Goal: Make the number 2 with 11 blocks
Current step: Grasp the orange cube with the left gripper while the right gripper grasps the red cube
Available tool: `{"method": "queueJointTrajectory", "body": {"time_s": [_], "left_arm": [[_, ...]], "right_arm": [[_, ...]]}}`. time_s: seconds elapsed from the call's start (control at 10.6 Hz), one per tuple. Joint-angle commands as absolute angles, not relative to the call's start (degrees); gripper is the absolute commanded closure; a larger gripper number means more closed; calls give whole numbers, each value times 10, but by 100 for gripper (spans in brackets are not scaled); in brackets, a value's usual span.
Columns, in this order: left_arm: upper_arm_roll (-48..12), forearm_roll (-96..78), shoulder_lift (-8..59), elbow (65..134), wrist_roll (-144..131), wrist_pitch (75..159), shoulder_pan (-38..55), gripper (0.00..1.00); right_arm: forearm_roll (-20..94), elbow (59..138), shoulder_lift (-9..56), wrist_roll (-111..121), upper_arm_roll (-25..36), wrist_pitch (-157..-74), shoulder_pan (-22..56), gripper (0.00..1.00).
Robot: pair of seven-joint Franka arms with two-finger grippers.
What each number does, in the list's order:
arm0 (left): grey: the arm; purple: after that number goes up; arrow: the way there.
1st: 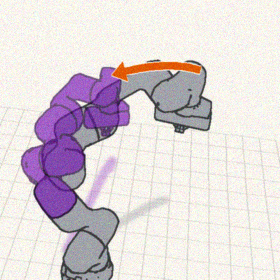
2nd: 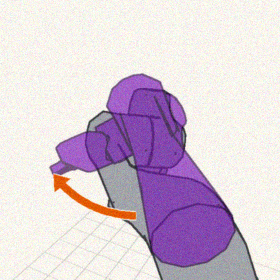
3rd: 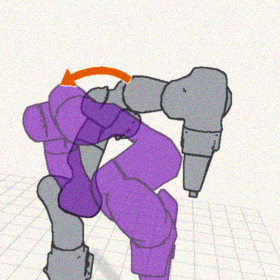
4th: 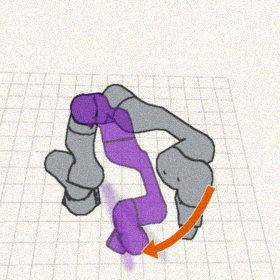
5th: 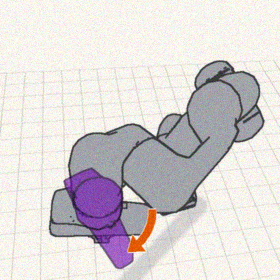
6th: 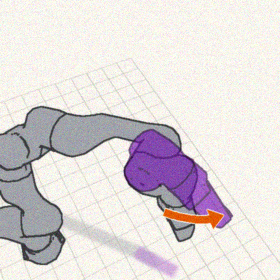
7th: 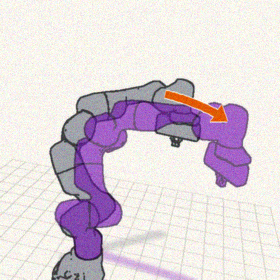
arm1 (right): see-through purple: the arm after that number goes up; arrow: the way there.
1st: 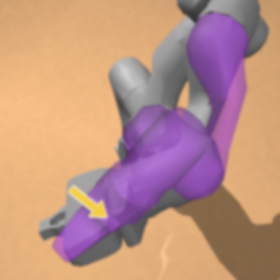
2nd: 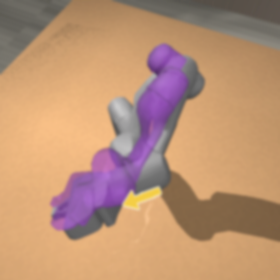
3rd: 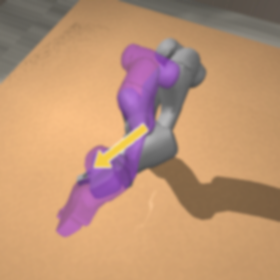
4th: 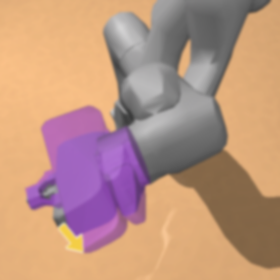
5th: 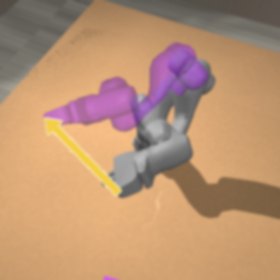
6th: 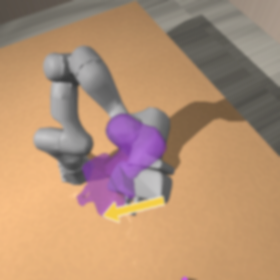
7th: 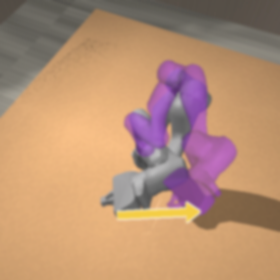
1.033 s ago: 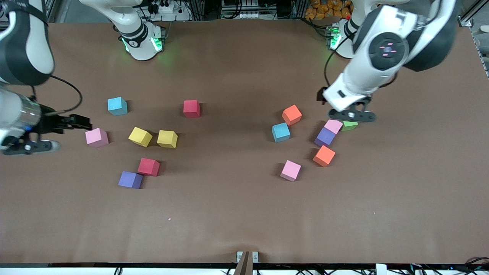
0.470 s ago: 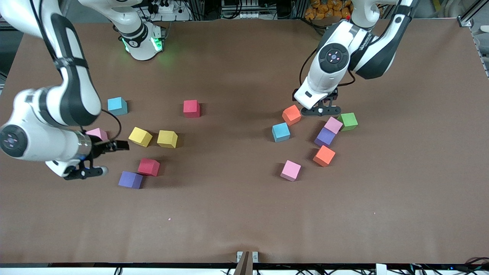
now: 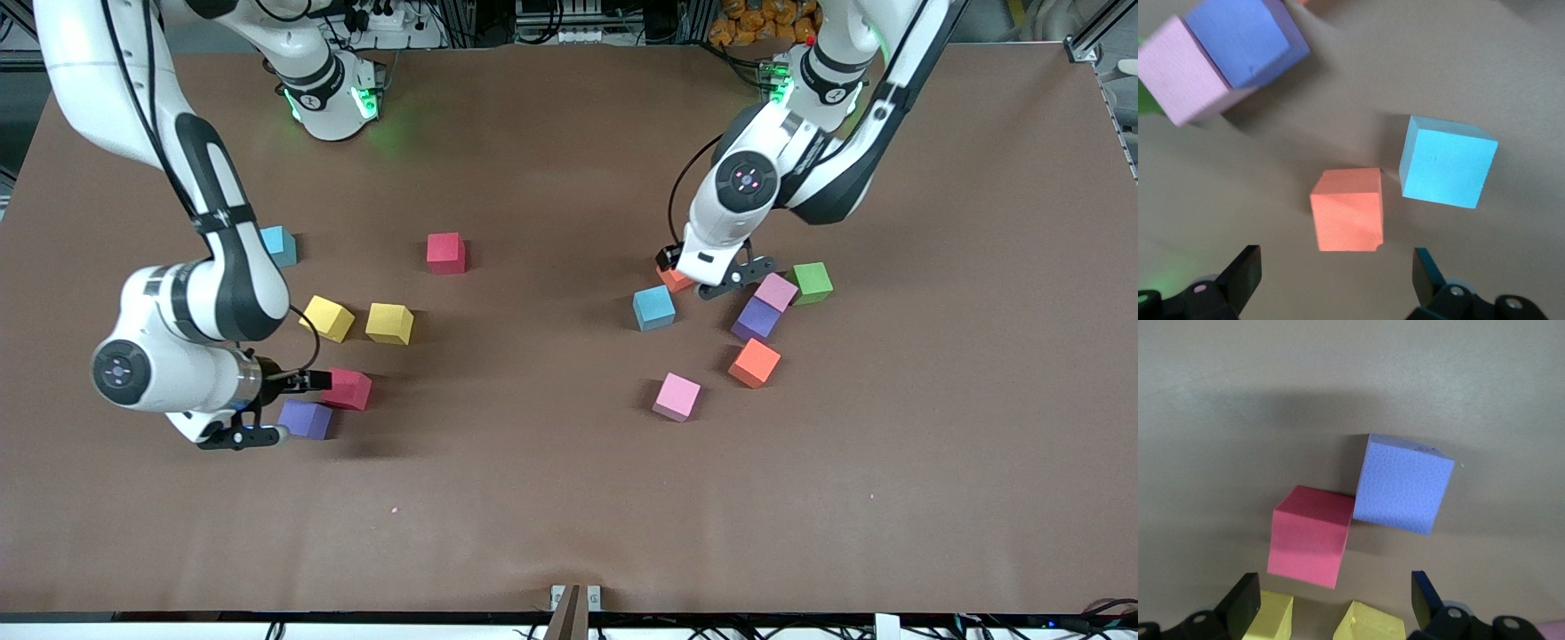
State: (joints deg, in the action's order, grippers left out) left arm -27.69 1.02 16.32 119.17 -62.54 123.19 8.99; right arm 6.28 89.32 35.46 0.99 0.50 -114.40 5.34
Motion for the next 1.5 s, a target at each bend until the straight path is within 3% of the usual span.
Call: {"method": "queueJointTrajectory", "body": {"time_s": [0.0,0.47,0.85,1.41], "left_arm": [[-277,5,171,1206,-699,1261,100,0],[-279,8,166,1287,-744,1364,100,0],[-279,24,172,1304,-744,1393,98,0],[-279,54,212,1303,-743,1419,87,0]], "right_arm": [[62,879,370,-17,8,-1139,58,0],[-19,881,383,-123,9,-1180,87,0],[46,881,394,-125,7,-1192,83,0],[54,887,404,-127,8,-1192,84,0]]}}
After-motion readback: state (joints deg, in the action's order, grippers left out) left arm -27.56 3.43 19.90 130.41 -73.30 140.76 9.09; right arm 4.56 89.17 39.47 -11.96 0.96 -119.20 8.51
